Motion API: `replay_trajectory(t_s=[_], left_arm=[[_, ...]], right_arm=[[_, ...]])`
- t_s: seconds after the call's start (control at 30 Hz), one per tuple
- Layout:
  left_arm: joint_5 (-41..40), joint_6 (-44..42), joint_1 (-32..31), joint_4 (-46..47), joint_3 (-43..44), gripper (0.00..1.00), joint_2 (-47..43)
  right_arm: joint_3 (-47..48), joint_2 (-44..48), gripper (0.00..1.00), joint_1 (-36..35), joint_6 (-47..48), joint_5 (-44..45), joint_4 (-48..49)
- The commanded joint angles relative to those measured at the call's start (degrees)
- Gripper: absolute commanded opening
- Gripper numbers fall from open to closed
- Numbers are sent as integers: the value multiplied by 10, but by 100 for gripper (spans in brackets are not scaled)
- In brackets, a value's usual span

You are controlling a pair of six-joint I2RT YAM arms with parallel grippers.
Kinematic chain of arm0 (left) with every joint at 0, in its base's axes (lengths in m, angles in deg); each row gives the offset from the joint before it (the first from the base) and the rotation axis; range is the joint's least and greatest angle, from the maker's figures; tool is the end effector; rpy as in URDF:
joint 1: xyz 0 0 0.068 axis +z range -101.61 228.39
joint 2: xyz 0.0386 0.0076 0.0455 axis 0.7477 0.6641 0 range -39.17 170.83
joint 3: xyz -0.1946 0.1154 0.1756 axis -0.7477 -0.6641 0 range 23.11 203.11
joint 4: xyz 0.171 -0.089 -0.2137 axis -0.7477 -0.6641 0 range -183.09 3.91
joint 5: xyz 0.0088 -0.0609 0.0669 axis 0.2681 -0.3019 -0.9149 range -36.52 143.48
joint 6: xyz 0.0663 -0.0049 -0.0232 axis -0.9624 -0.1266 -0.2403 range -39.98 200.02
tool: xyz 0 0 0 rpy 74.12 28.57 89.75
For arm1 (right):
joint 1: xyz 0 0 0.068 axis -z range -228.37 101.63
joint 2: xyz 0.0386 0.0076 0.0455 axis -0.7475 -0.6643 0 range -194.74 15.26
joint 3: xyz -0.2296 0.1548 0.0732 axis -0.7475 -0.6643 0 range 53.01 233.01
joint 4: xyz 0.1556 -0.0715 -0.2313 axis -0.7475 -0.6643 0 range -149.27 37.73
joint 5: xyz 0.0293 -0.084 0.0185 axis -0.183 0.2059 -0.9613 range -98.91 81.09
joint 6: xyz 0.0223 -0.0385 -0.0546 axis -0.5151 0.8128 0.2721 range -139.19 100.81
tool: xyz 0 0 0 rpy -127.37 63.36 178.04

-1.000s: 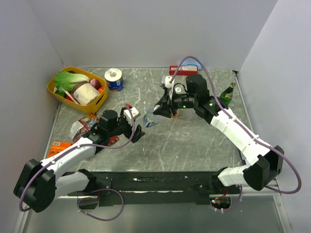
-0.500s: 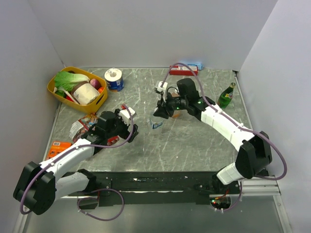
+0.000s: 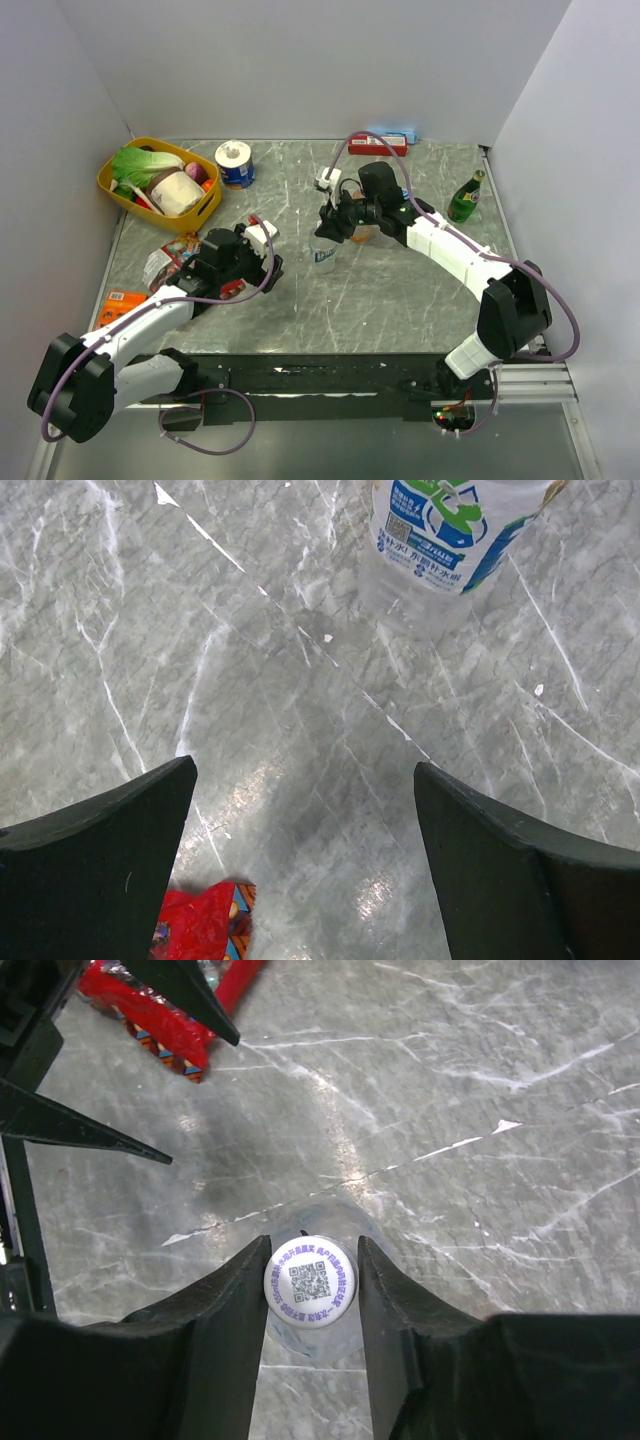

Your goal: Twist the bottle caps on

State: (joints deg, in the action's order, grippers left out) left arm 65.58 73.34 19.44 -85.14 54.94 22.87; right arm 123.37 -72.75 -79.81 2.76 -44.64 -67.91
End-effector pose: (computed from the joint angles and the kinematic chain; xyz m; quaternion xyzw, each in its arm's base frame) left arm 0.2299 -0.1410 0.2099 0.3131 0.8005 -0.1863 0.4758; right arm 0.3148 0.2319 0.2995 -0.5064 0.6828 0.3064 0.4282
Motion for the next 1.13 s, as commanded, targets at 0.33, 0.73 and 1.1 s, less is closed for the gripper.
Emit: replay_trajectory(t_s=[0.33,0.73,1.1], left_arm=[[0,-7,4,7,21,96,-3],[-22,27,22,12,55,96,-5],[18,111,57,57,95,96,25]], right_arm=[[12,-16,57,4,-12,27,30],[116,85,99,4,-111,99,-22],[145,138,99,0,-178,346,-115]])
